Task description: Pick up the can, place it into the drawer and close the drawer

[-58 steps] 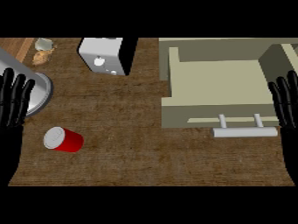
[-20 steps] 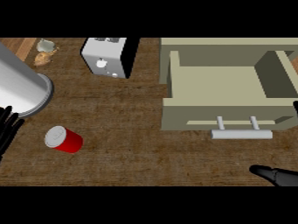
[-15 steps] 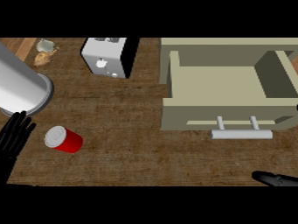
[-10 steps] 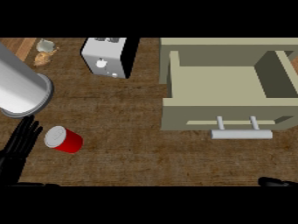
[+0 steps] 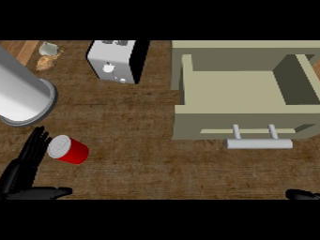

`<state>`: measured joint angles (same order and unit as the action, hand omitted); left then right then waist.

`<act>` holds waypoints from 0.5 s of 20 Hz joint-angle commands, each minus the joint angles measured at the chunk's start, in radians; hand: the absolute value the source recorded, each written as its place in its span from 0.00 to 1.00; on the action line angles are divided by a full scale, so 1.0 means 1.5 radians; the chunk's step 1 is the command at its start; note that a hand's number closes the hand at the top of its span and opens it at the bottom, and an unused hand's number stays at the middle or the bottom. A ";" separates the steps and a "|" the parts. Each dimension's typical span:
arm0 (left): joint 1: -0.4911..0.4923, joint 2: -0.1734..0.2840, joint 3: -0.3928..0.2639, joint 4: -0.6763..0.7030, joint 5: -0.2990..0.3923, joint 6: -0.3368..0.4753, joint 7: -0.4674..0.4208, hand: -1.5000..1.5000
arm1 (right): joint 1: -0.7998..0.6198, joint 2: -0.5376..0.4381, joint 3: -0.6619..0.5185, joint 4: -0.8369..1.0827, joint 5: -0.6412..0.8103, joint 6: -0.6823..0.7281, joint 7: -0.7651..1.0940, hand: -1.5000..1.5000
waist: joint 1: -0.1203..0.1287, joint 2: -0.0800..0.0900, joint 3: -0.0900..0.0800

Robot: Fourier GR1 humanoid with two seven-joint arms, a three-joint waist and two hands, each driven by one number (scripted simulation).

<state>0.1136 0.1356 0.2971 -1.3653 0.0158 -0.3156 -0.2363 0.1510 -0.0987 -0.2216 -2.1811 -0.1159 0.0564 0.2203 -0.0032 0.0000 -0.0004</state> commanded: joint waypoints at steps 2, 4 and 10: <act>-0.039 0.024 0.019 0.142 -0.018 0.005 -0.084 0.00 | 0.004 0.010 0.003 -0.025 0.002 0.000 0.023 0.00 | 0.000 0.000 0.000; -0.107 0.007 0.000 0.183 -0.042 0.053 -0.066 0.00 | -0.002 -0.008 -0.039 0.020 -0.020 0.021 -0.014 0.00 | -0.001 0.000 0.000; -0.119 0.026 0.009 0.256 -0.019 0.040 -0.106 0.00 | 0.031 0.020 -0.009 -0.060 0.012 0.022 0.031 0.00 | 0.000 0.000 0.000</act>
<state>-0.0350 0.1777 0.3150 -1.0355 -0.0179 -0.2784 -0.3883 0.1685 -0.0980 -0.2653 -2.2345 -0.1399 0.0846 0.2606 -0.0044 0.0000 -0.0003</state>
